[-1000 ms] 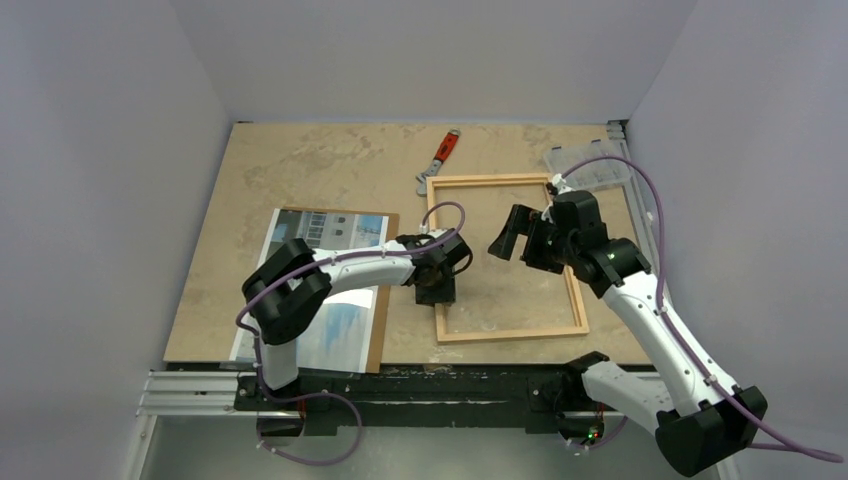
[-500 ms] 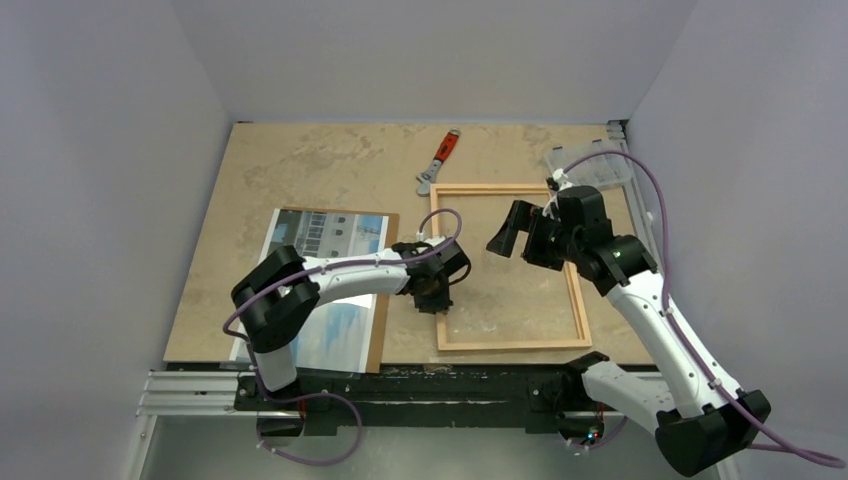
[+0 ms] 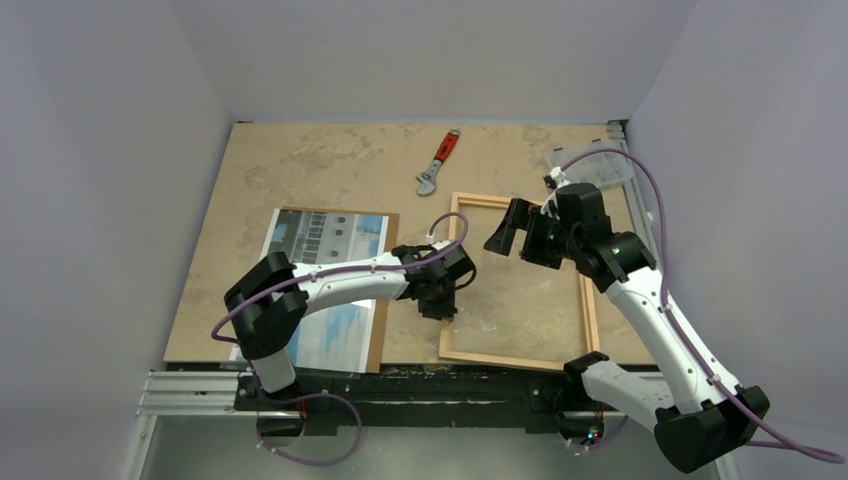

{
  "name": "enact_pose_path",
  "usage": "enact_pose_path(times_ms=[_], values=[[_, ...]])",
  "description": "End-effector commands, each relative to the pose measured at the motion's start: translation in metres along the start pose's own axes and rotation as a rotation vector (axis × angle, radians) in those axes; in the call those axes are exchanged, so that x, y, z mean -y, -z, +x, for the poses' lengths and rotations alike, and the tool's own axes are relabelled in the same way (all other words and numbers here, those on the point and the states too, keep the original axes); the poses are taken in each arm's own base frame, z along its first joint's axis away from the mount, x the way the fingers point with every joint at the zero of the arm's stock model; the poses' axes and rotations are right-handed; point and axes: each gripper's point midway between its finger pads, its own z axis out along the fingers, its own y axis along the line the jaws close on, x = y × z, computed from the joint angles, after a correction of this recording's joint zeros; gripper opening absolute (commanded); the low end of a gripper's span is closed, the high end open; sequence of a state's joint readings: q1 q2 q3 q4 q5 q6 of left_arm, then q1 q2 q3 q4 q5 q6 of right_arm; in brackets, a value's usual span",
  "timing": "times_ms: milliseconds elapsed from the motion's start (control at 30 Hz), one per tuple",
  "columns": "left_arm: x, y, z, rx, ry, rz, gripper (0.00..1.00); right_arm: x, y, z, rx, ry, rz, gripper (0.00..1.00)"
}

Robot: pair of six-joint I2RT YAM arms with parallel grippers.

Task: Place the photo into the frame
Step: Adjust the photo frame at the center of the board.

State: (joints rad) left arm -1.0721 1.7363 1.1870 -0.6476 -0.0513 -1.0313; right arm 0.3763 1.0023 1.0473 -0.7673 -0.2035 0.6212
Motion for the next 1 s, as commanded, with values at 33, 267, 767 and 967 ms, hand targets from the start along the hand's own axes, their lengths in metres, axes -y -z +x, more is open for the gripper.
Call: enact_pose_path(times_ms=[33, 267, 767, 967], values=[[0.047, 0.023, -0.007, 0.012, -0.078, 0.157, 0.00, -0.015, 0.010, -0.014, 0.034, 0.012, -0.048, 0.97], [0.061, 0.018, -0.011, 0.030, -0.001, 0.178, 0.00, -0.014, 0.004, -0.013, 0.025, 0.009, -0.048, 0.97], [0.056, -0.024, -0.048, 0.149, 0.167, 0.095, 0.00, -0.001, -0.004, -0.006, 0.014, 0.009, -0.009, 0.97], [0.047, -0.034, -0.069, 0.176, 0.222, 0.113, 0.00, 0.010, -0.006, -0.007, 0.029, 0.011, 0.041, 0.97]])
